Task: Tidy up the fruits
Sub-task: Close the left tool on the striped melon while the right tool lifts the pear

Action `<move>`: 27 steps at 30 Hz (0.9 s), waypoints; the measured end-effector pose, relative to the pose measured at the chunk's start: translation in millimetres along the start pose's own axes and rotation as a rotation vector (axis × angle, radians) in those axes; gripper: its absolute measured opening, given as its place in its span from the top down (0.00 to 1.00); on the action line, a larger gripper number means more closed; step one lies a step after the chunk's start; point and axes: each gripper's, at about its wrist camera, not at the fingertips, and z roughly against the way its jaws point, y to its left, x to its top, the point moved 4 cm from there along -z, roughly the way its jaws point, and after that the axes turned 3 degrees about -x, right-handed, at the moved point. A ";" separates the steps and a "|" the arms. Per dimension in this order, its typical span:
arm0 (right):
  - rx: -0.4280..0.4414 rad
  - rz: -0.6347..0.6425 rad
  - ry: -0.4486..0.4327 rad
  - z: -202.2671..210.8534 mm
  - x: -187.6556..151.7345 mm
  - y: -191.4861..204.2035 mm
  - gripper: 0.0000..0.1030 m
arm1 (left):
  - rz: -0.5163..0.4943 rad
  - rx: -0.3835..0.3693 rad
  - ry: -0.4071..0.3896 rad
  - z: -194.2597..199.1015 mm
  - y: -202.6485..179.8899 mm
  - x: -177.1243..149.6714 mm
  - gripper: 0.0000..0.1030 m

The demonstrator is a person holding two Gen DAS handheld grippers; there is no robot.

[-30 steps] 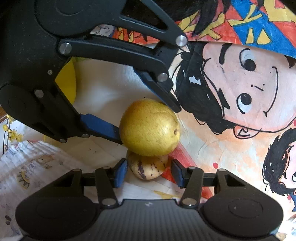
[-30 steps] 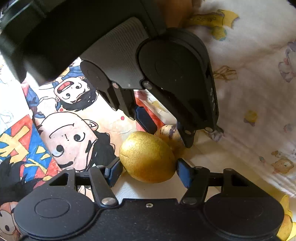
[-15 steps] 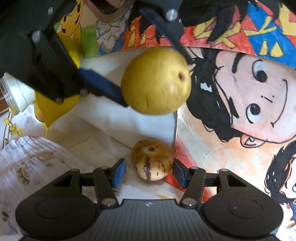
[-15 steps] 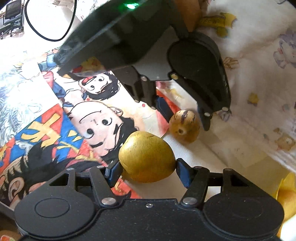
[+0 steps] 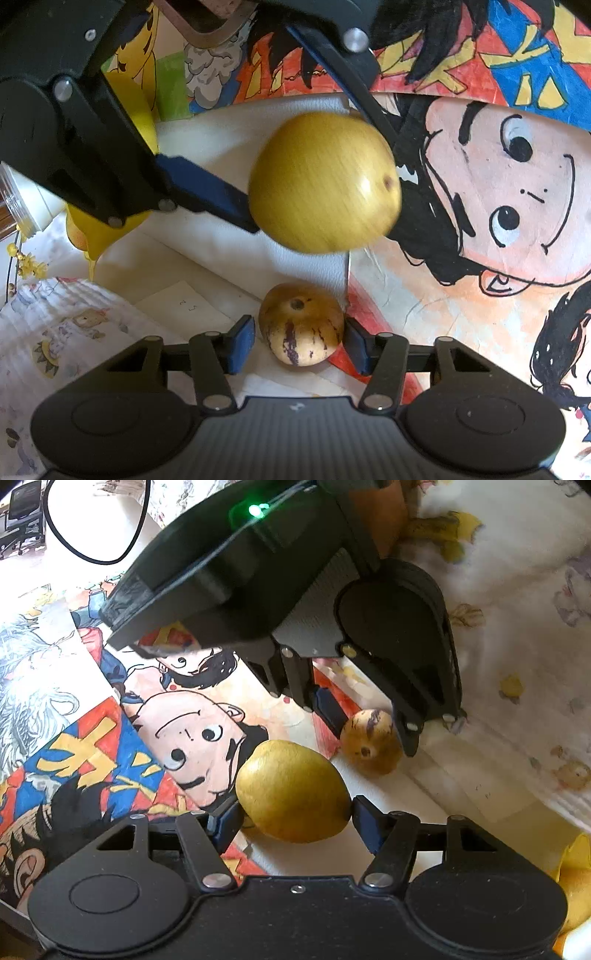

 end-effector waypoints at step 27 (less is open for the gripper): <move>0.067 -0.077 0.058 22.5 -8.1 7.7 0.38 | 0.011 0.011 0.004 -4.1 4.5 1.4 0.32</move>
